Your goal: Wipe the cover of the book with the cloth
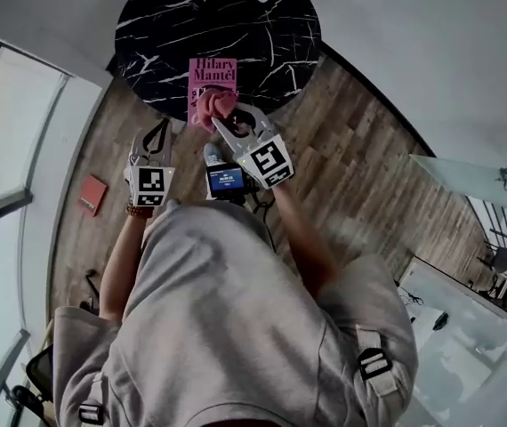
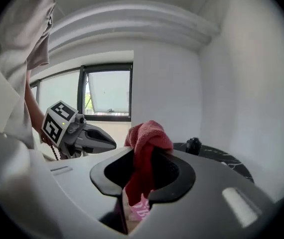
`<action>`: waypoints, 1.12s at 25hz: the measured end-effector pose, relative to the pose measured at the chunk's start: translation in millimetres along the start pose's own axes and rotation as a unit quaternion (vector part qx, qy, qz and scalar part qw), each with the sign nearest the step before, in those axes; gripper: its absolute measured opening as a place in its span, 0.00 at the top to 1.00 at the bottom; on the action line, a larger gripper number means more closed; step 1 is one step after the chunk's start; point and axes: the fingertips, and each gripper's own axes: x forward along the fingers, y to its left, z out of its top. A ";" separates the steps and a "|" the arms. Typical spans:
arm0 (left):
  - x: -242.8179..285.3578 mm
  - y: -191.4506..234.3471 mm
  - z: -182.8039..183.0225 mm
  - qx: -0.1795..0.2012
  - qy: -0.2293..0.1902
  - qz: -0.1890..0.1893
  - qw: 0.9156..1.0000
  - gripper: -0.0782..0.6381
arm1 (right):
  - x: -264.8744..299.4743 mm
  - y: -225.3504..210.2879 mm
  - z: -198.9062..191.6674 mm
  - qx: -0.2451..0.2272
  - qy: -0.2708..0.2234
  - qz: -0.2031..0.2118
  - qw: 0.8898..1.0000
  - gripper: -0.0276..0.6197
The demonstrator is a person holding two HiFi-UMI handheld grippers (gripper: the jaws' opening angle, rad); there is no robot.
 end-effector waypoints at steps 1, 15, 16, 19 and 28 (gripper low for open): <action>-12.3 4.6 20.0 0.001 -0.032 0.002 0.999 0.89 | -14.4 8.5 15.0 -0.001 -0.022 -0.026 0.999 0.79; -194.4 -26.9 68.2 -0.024 -0.191 -0.091 0.977 0.89 | -112.8 186.3 58.5 -0.002 -0.063 -0.228 0.972 0.81; -200.9 -28.2 66.8 -0.024 -0.196 -0.095 0.976 0.89 | -115.1 194.9 55.7 0.000 -0.063 -0.233 0.971 0.81; -217.1 -27.2 60.3 -0.031 -0.197 -0.100 0.975 0.89 | -117.9 216.5 50.2 -0.003 -0.061 -0.236 0.970 0.81; -240.3 -24.8 59.3 -0.036 -0.195 -0.101 0.975 0.89 | -119.0 229.0 64.2 -0.018 -0.064 -0.237 0.969 0.81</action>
